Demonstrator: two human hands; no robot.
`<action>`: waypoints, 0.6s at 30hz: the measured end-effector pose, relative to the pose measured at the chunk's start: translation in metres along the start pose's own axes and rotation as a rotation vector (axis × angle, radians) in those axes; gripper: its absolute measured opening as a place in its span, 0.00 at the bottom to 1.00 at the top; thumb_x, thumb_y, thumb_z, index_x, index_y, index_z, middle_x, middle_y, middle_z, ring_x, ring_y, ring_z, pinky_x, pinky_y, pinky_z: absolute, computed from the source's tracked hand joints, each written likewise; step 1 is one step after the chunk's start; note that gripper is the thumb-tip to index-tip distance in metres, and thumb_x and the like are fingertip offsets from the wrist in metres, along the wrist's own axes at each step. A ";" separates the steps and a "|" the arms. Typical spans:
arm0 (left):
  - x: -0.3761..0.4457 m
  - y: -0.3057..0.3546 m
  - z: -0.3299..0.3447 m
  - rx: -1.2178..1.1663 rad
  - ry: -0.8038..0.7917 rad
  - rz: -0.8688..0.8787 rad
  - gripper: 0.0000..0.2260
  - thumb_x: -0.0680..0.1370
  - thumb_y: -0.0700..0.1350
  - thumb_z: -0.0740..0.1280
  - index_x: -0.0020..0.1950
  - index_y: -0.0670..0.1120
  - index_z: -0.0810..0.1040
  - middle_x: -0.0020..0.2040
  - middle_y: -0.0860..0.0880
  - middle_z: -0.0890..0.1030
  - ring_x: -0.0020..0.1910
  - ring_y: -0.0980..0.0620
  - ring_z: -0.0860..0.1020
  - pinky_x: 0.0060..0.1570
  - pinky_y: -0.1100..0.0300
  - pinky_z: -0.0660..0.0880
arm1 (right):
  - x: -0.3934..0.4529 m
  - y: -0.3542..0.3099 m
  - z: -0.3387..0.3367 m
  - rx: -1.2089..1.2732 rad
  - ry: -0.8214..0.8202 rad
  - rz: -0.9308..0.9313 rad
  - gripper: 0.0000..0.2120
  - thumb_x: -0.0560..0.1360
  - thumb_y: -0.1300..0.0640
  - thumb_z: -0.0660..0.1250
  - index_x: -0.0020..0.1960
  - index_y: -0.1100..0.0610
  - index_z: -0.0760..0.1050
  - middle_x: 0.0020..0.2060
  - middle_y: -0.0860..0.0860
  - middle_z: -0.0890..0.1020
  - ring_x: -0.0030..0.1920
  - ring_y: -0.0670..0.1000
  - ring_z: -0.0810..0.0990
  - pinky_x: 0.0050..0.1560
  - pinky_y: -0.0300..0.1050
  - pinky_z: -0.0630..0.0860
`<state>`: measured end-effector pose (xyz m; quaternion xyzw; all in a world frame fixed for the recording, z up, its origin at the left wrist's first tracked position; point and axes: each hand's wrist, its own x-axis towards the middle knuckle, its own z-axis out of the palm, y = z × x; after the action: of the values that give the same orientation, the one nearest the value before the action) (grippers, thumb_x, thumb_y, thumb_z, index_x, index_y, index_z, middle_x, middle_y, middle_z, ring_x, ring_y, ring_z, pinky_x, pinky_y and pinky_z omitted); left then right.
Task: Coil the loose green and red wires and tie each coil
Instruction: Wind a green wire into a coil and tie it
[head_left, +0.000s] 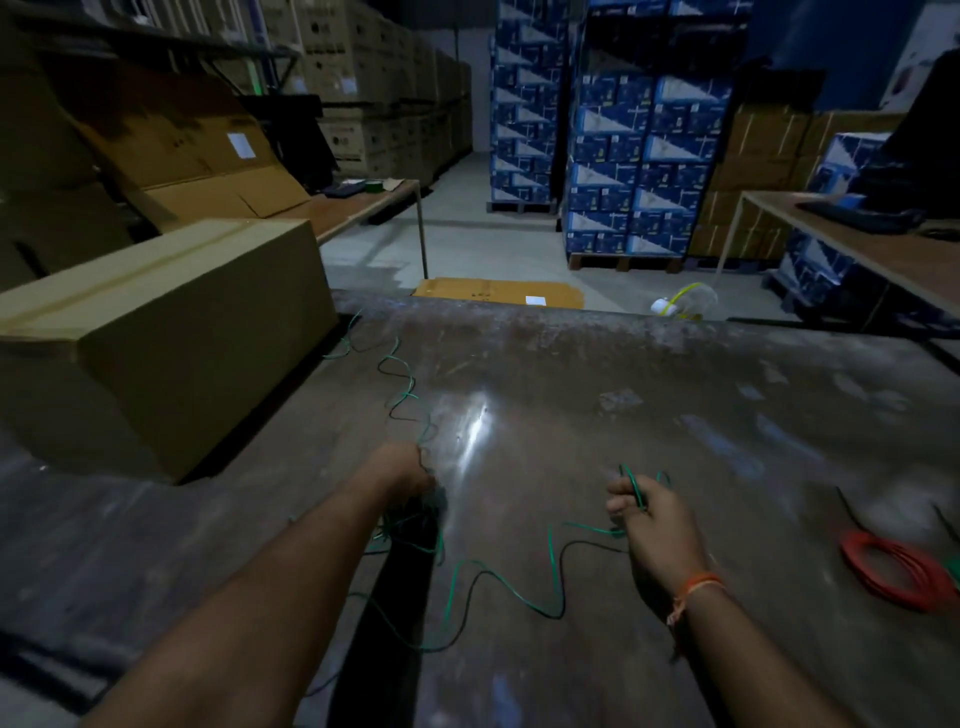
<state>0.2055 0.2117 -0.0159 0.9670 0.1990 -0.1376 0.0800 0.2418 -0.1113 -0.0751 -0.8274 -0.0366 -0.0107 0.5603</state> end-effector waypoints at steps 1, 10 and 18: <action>-0.022 0.002 0.010 -0.021 -0.002 -0.021 0.19 0.80 0.53 0.65 0.63 0.41 0.79 0.62 0.39 0.81 0.61 0.41 0.79 0.53 0.56 0.75 | -0.013 0.003 -0.007 0.021 -0.005 0.003 0.13 0.67 0.56 0.62 0.44 0.43 0.82 0.40 0.49 0.86 0.45 0.54 0.85 0.54 0.62 0.81; -0.216 0.041 0.091 -0.640 -0.077 -0.061 0.05 0.75 0.40 0.70 0.41 0.40 0.81 0.34 0.43 0.78 0.31 0.47 0.76 0.33 0.60 0.76 | -0.152 0.001 -0.083 0.073 -0.096 -0.031 0.13 0.72 0.64 0.61 0.40 0.49 0.80 0.41 0.50 0.85 0.46 0.57 0.83 0.46 0.65 0.82; -0.323 0.097 0.129 -0.978 -0.427 -0.052 0.04 0.83 0.44 0.64 0.52 0.43 0.74 0.46 0.41 0.77 0.34 0.50 0.78 0.39 0.52 0.75 | -0.221 -0.013 -0.120 0.040 -0.176 -0.116 0.17 0.76 0.73 0.60 0.42 0.54 0.80 0.40 0.50 0.83 0.45 0.53 0.81 0.51 0.64 0.81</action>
<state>-0.0701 -0.0206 -0.0325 0.7622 0.2429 -0.2246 0.5564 0.0230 -0.2288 -0.0311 -0.8102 -0.1335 0.0303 0.5699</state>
